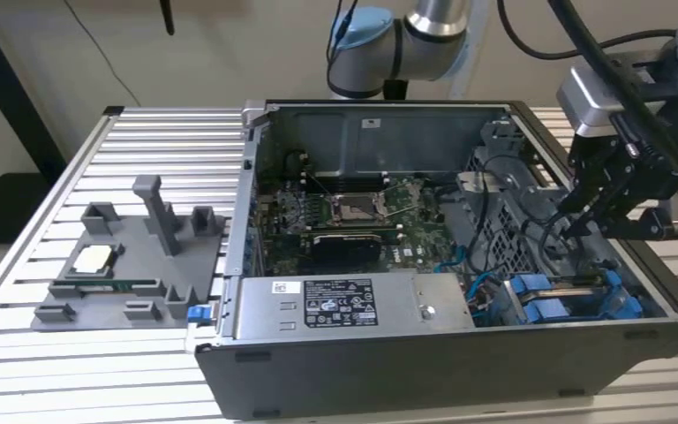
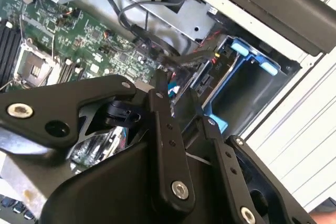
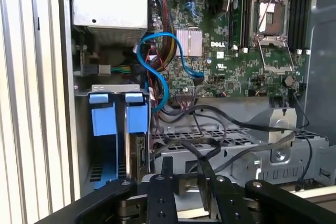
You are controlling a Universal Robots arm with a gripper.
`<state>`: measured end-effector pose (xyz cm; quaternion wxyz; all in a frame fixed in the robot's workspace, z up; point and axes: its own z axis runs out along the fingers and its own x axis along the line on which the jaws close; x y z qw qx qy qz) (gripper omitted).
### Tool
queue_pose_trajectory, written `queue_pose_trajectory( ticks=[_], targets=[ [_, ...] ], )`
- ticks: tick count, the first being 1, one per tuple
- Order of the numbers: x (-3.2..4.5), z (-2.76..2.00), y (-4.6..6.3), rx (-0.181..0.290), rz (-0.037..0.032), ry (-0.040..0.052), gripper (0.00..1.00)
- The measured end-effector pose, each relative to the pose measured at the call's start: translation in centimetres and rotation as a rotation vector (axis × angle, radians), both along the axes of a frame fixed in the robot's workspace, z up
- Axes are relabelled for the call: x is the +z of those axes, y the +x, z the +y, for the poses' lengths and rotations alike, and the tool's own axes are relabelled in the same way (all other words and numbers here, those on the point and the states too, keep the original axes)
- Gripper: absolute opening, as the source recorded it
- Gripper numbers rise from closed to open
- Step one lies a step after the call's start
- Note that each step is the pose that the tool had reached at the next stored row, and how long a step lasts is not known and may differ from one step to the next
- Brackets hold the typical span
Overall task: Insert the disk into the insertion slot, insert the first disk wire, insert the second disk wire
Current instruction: 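Insert the second disk wire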
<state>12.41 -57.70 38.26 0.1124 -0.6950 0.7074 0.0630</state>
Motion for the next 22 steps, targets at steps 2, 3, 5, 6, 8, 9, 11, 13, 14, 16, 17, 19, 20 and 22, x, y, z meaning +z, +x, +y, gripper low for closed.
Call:
queue_pose_trajectory(
  ticks=[2, 3, 5, 6, 8, 9, 11, 13, 14, 16, 17, 19, 20, 22],
  targets=[
    [-0.09, 0.08, 0.1, 0.002, -0.0103, 0.0010, 0.33],
    [-0.11, 0.07, 0.3, 0.002, -0.0135, 0.0009, 0.33],
    [-0.12, 0.08, 0.9, 0.005, -0.0145, 0.0008, 0.33],
    [-0.14, 0.08, 1.3, 0.006, -0.0145, 0.0009, 0.33],
    [-0.19, 0.07, 2.1, 0.007, -0.0145, 0.0007, 0.33],
    [-0.23, 0.03, 2.6, 0.007, -0.0145, 0.0009, 0.33],
    [-0.31, -0.19, 3.5, 0.007, -0.0145, 0.0008, 0.33],
    [-0.35, -0.75, 3.8, 0.007, -0.0145, 0.0002, 0.33],
    [-0.34, -0.97, 3.8, 0.007, -0.0145, -0.0129, 0.33],
    [-0.36, -0.98, 3.8, 0.007, -0.0136, -0.0265, 0.33],
    [-0.36, -0.99, 3.8, 0.006, -0.0135, -0.0397, 0.33],
    [-0.39, -0.99, 3.8, 0.004, -0.0133, -0.0632, 0.33],
    [-0.40, -0.98, 3.8, 0.003, -0.0133, -0.0745, 0.33],
    [-0.44, -0.98, 3.8, -0.001, -0.0129, -0.0926, 0.33]
  ],
)
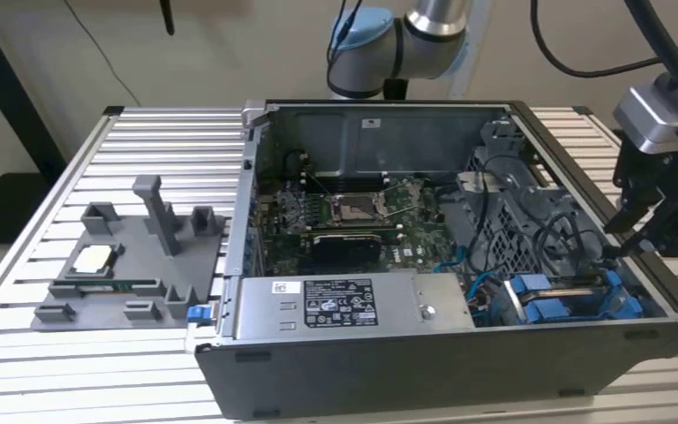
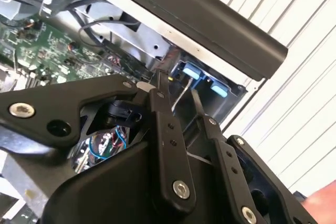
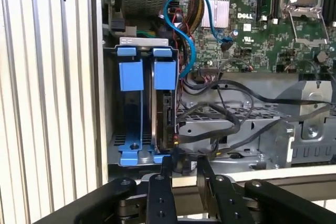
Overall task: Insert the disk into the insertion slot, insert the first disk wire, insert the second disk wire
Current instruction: 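Insert the second disk wire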
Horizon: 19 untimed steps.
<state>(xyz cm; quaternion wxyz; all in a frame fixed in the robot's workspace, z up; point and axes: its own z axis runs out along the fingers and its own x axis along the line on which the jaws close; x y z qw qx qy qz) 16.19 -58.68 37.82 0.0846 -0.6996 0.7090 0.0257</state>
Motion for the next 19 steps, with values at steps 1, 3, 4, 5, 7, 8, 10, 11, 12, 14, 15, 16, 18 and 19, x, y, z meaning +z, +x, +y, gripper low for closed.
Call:
queue_pose_trajectory(
  ticks=[1, 3, 4, 5, 7, 8, 10, 11, 12, 14, 15, 16, 18, 19],
  targets=[
    [-0.05, 0.00, 0.0, -0.003, 0.0012, -0.0037, 0.33],
    [-0.26, 0.00, 0.0, -0.011, 0.0062, -0.0047, 0.33],
    [-0.39, 0.02, 0.0, -0.015, 0.0088, -0.0047, 0.33],
    [-0.51, 0.03, 0.0, -0.019, 0.0114, -0.0048, 0.33],
    [-0.70, 0.03, 0.0, -0.028, 0.0195, -0.0048, 0.33],
    [-0.77, 0.03, 0.0, -0.035, 0.0240, -0.0049, 0.33],
    [-0.94, 0.03, 0.0, -0.053, 0.0319, -0.0047, 0.33],
    [-1.03, 0.03, 0.0, -0.064, 0.0356, -0.0046, 0.33],
    [-1.11, 0.03, 0.0, -0.074, 0.0386, -0.0046, 0.33],
    [-1.19, 0.03, 0.0, -0.089, 0.0408, -0.0039, 0.33],
    [-1.20, 0.02, 0.0, -0.093, 0.0409, -0.0026, 0.33],
    [-1.22, 0.03, 0.0, -0.096, 0.0410, -0.0011, 0.31],
    [-1.22, 0.03, 0.0, -0.098, 0.0410, 0.0004, 0.24],
    [-1.22, 0.03, 0.0, -0.099, 0.0410, 0.0007, 0.24]
  ],
)
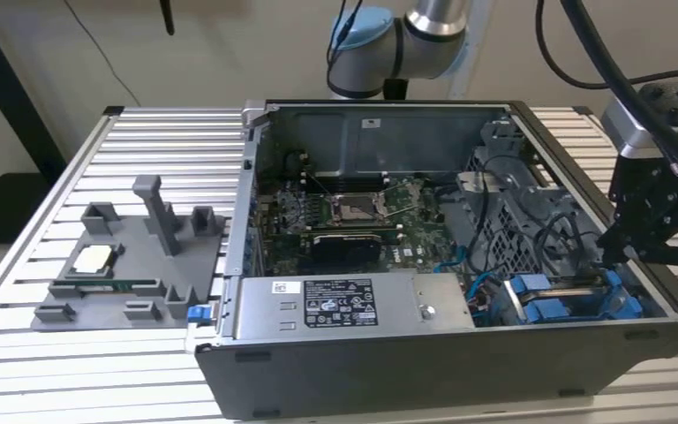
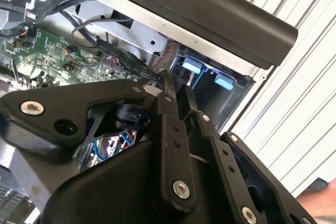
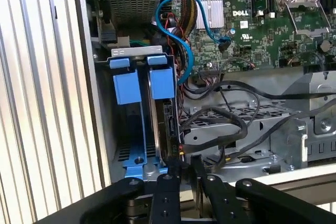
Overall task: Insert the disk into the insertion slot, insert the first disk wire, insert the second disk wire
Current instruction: 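Insert the second disk wire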
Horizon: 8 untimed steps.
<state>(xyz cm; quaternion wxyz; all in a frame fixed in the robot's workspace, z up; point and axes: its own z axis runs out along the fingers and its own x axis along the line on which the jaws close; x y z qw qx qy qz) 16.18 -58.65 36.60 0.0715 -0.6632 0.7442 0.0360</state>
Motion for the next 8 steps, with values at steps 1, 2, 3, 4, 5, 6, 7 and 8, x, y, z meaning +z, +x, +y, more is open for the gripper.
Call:
queue_pose_trajectory(
  ticks=[1, 2, 3, 4, 5, 6, 7, 8],
  targets=[
    [0.00, 0.00, 0.00, 0.000, 0.0000, 0.0001, 0.24],
    [0.00, -0.01, 0.00, 0.000, 0.0000, 0.0001, 0.24],
    [0.00, 0.00, 0.00, 0.000, 0.0000, 0.0001, 0.24],
    [0.00, 0.00, 0.00, 0.000, 0.0000, 0.0002, 0.21],
    [0.00, -0.01, 0.00, 0.000, 0.0000, 0.0001, 0.21],
    [0.00, -0.01, 0.00, 0.000, 0.0000, 0.0000, 0.21],
    [0.00, 0.00, 0.00, 0.000, 0.0000, 0.0001, 0.16],
    [0.00, -0.01, 0.00, 0.000, 0.0000, 0.0001, 0.16]
  ],
)
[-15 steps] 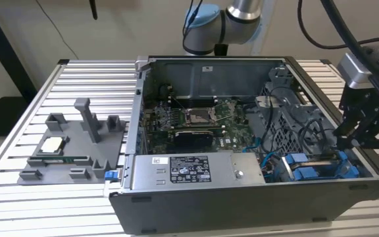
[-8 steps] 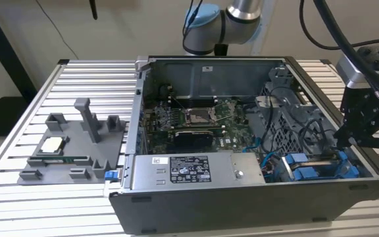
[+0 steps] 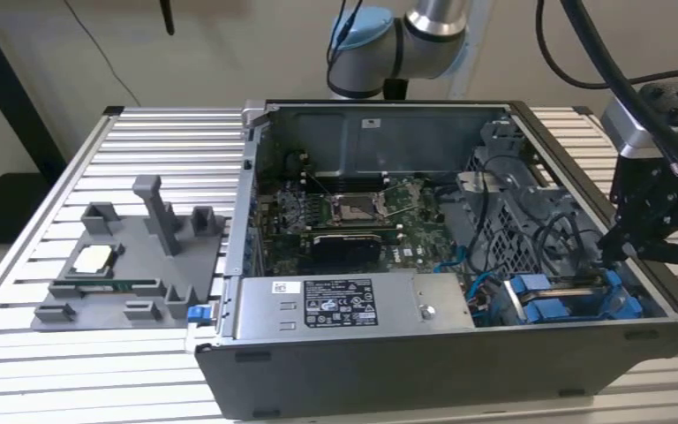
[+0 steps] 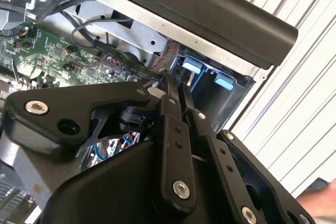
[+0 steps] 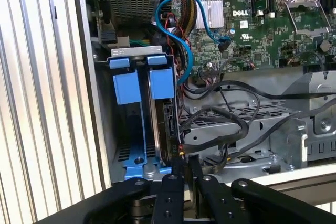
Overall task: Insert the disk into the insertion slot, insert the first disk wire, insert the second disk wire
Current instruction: 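Insert the second disk wire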
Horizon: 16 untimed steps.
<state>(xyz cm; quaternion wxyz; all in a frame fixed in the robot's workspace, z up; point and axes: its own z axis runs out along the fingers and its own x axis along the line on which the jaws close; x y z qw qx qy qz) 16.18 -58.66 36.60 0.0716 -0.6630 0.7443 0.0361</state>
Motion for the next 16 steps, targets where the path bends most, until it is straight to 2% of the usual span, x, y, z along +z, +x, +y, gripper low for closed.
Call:
queue_pose_trajectory(
  ticks=[3, 5, 8, 11, 14, 16],
  targets=[
    [0.13, -0.01, -0.1, -0.001, -0.0001, 0.0020, 0.16],
    [0.52, 0.00, -0.5, -0.002, 0.0000, 0.0121, 0.16],
    [1.10, 0.00, -1.4, -0.005, 0.0000, 0.0291, 0.16],
    [1.50, 0.00, -2.4, -0.006, 0.0000, 0.0405, 0.16],
    [1.78, 0.01, -3.6, -0.007, 0.0000, 0.0500, 0.16],
    [1.78, 0.01, -4.5, -0.007, -0.0001, 0.0506, 0.16]
  ],
)
